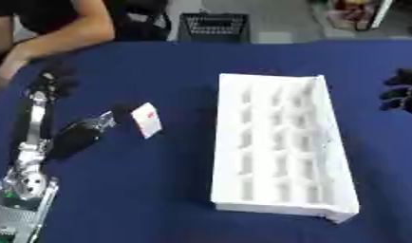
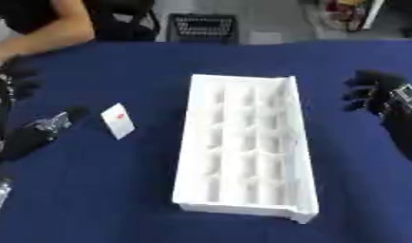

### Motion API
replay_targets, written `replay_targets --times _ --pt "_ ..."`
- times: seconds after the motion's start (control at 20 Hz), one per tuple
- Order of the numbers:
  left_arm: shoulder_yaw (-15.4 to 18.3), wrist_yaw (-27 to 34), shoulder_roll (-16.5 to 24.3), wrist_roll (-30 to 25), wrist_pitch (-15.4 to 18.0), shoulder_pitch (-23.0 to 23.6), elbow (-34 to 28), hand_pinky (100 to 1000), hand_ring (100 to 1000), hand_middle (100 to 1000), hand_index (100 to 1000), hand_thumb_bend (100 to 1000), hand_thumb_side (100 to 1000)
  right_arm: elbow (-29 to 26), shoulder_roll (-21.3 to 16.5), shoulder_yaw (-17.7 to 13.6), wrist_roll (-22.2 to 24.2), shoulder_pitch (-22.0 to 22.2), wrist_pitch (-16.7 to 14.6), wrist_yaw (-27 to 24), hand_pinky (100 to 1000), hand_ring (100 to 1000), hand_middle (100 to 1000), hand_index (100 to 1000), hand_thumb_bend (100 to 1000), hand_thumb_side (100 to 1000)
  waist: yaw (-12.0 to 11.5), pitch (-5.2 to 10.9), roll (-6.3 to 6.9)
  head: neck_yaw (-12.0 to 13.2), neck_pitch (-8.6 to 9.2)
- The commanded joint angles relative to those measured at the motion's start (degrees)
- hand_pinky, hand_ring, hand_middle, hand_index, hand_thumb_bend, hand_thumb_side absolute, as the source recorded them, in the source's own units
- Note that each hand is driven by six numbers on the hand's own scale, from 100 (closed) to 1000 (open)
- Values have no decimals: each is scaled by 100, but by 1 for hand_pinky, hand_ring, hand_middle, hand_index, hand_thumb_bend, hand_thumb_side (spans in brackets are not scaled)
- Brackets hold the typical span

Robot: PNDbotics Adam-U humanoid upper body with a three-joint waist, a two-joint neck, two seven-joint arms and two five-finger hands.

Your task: Pick up objects on the table and place them in the box.

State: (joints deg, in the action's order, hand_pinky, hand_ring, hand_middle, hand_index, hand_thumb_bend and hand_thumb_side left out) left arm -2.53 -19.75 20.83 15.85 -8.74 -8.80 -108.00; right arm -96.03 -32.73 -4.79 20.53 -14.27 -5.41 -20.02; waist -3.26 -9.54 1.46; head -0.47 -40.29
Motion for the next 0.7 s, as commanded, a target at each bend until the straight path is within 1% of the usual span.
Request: replay_targets --times 0.05,0.7 --pt "69 -18 74 -3 9 -18 -127 818 795 803 1000 966 455 -43 -114 -67 -3 -58 -17 11 654 704 737 864 100 928 1 80 -11 45 51" --pt "69 -11 82 14 14 -3 -131 819 789 800 1000 959 457 -43 -114 -68 -7 -53 -16 14 653 703 736 863 100 927 -3 79 -14 48 53"
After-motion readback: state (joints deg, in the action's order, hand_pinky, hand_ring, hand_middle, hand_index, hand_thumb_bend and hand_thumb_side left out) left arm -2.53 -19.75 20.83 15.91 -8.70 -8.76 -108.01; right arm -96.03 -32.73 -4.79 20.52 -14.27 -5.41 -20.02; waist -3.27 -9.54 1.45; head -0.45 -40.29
